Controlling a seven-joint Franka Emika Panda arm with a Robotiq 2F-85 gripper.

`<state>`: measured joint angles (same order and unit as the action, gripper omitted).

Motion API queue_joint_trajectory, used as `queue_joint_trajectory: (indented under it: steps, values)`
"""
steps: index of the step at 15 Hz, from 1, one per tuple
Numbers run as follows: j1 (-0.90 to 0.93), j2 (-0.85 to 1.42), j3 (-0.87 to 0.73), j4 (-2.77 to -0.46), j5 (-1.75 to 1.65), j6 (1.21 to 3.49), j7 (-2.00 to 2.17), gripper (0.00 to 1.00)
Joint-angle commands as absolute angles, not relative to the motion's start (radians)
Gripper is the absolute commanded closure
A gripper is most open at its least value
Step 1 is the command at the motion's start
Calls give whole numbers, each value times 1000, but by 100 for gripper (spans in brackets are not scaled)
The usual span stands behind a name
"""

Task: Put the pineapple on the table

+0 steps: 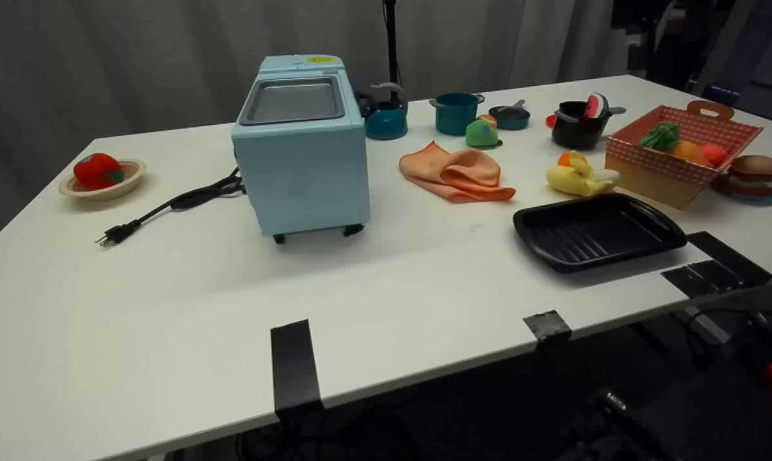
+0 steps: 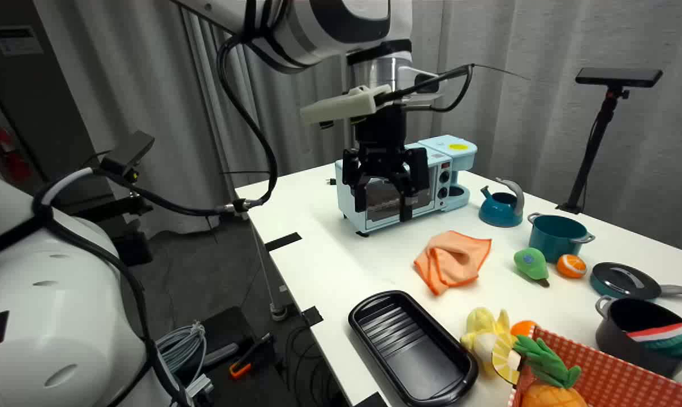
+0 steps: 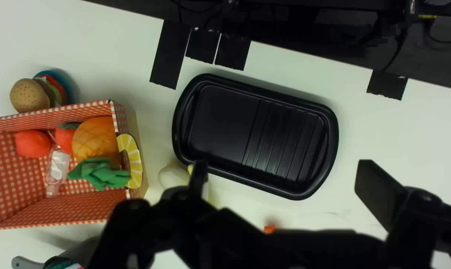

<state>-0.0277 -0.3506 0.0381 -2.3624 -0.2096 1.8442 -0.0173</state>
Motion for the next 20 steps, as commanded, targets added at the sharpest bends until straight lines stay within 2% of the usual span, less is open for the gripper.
queue_joint_trajectory:
  steps: [1, 12, 20]
  values:
    - [-17, -350, 29, -2361, -212, 1842, -15, 0]
    - [-17, -350, 29, -2361, -212, 1842, -15, 0]
    - [-54, -215, -60, -2190, -190, 1918, -78, 0]
